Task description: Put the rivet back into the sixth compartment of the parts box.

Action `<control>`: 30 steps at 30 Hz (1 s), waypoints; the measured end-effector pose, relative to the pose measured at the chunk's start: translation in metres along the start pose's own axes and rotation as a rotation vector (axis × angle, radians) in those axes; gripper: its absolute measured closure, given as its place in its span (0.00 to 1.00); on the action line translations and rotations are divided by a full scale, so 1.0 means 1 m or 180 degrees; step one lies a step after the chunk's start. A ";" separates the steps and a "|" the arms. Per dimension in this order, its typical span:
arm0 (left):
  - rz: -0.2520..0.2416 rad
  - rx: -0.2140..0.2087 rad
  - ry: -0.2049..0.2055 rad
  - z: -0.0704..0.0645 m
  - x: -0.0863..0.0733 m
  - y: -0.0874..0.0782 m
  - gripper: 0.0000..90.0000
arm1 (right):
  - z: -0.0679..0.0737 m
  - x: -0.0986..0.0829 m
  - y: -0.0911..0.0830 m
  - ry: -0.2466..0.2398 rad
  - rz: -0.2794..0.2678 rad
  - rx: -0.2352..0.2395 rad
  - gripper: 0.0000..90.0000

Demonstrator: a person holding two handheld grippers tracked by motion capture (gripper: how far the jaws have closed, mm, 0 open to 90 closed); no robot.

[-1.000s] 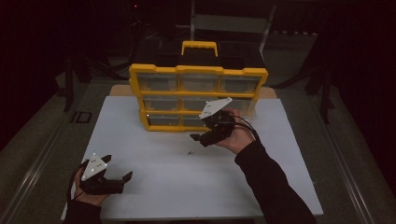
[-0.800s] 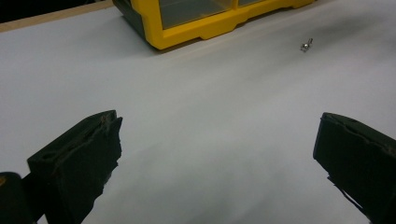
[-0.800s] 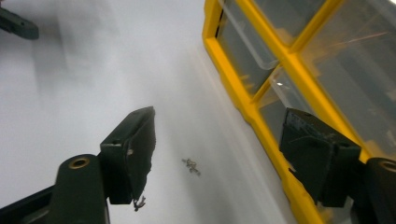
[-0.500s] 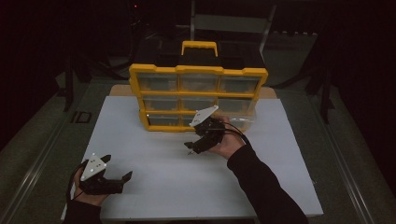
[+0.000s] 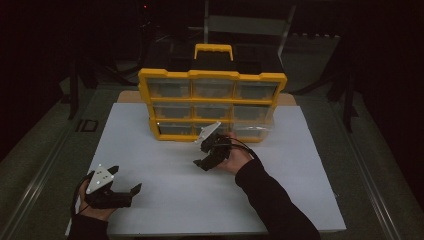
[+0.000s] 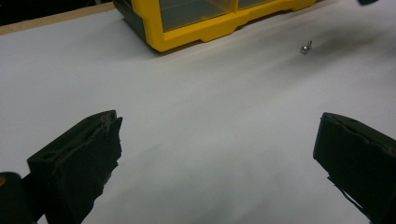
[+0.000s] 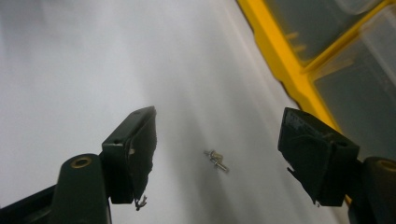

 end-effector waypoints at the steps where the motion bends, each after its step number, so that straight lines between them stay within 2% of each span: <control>1: -0.0001 0.0000 0.0000 0.000 0.000 0.000 0.02 | 0.000 0.000 0.002 -0.0012 0.0017 0.0002 0.31; 6: -0.0005 0.0000 0.0001 0.000 0.000 0.000 0.02 | -0.001 -0.002 0.013 -0.0003 0.0079 0.0012 0.32; 9: -0.0009 0.0003 -0.0003 0.000 0.000 -0.001 0.02 | -0.003 -0.008 0.024 0.0063 0.0183 0.0043 0.33; 10: -0.0008 0.0004 -0.0002 0.000 0.000 -0.001 0.02 | -0.005 -0.010 0.028 0.0035 0.0188 0.0046 0.34; 14: -0.0008 0.0002 -0.0002 0.000 0.000 0.000 0.02 | -0.004 -0.018 0.036 0.0209 0.0368 0.0061 0.36; 16: -0.0008 0.0000 -0.0002 0.000 0.000 0.000 0.02 | -0.005 -0.021 0.040 0.0223 0.0423 0.0069 0.38; 18: -0.0007 0.0000 -0.0002 0.000 0.000 0.000 0.02 | -0.007 -0.022 0.042 0.0163 0.0420 0.0069 0.38; 20: -0.0006 -0.0001 -0.0002 0.000 0.000 0.000 0.02 | -0.005 -0.023 0.044 0.0248 0.0498 0.0083 0.44; 21: -0.0005 -0.0001 -0.0002 0.000 0.000 0.000 0.02 | -0.006 -0.024 0.046 0.0204 0.0500 0.0087 0.47; 22: -0.0005 -0.0001 0.0000 0.000 0.000 0.000 0.02 | -0.008 -0.023 0.048 0.0094 0.0459 0.0096 0.49; 25: -0.0002 -0.0002 0.0001 0.000 0.000 0.000 0.02 | -0.008 -0.025 0.052 0.0048 0.0527 0.0094 0.55; 30: -0.0005 -0.0004 -0.0002 0.000 0.000 0.000 0.02 | -0.007 -0.027 0.055 0.0057 0.0603 0.0087 0.64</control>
Point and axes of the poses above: each handheld gripper's, and its own axes: y roughly forward along the jaws, x roughly out of its top, z roughly to its left, the point moved 6 cm from there along y, roughly forward along the jaws, and after that the axes turned 3 degrees about -y, right-handed, at the moved point
